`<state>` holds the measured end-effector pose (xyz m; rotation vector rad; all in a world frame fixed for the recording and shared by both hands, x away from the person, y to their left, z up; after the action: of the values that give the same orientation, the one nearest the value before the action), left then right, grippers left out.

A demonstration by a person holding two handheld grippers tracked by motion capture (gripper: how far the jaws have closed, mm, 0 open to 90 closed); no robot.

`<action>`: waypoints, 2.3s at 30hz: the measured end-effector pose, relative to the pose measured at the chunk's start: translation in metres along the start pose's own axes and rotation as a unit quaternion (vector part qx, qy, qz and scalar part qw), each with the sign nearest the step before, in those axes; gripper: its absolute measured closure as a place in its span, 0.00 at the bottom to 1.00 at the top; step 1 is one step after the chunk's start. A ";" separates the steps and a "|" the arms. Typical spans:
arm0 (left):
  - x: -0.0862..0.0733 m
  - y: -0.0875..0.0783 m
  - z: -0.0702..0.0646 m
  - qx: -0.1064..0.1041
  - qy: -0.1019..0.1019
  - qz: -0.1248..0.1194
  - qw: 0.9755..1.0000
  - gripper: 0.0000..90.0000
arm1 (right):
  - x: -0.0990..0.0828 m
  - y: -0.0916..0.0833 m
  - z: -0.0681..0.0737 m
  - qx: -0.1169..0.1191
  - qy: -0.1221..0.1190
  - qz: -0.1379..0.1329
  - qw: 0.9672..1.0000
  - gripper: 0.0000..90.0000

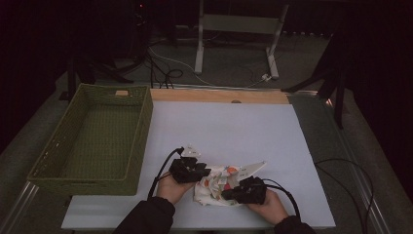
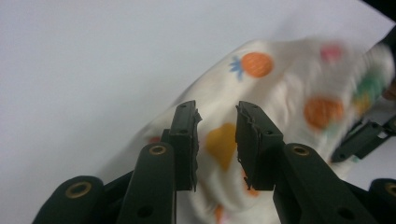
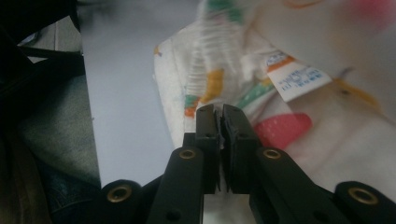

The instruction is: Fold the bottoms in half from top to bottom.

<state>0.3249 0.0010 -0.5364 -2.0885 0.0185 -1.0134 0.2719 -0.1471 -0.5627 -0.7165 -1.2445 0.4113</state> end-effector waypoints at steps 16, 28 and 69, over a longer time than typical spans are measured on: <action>-0.031 0.018 -0.033 -0.031 0.056 0.064 0.996 0.77 | -0.016 -0.037 -0.015 -0.045 0.014 0.003 0.999 0.93; -0.033 0.018 -0.032 -0.028 0.060 0.065 0.996 0.75 | 0.003 -0.029 -0.028 -0.074 0.010 -0.015 0.997 0.90; -0.026 -0.002 -0.005 -0.003 0.011 0.013 1.000 0.59 | -0.005 -0.020 -0.025 -0.086 0.011 -0.002 0.996 0.65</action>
<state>0.3032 0.0078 -0.5500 -2.0771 0.0601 -1.0228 0.2926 -0.1713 -0.5557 -0.8624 -1.2698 0.2953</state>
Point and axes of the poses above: each handheld gripper's, and its own axes: y roughly forward along the jaws, x roughly out of its top, z roughly to its left, the point moved 7 cm from there along y, roughly forward along the jaws, and after that the axes turned 11 degrees about -y, right-handed, at the moved point
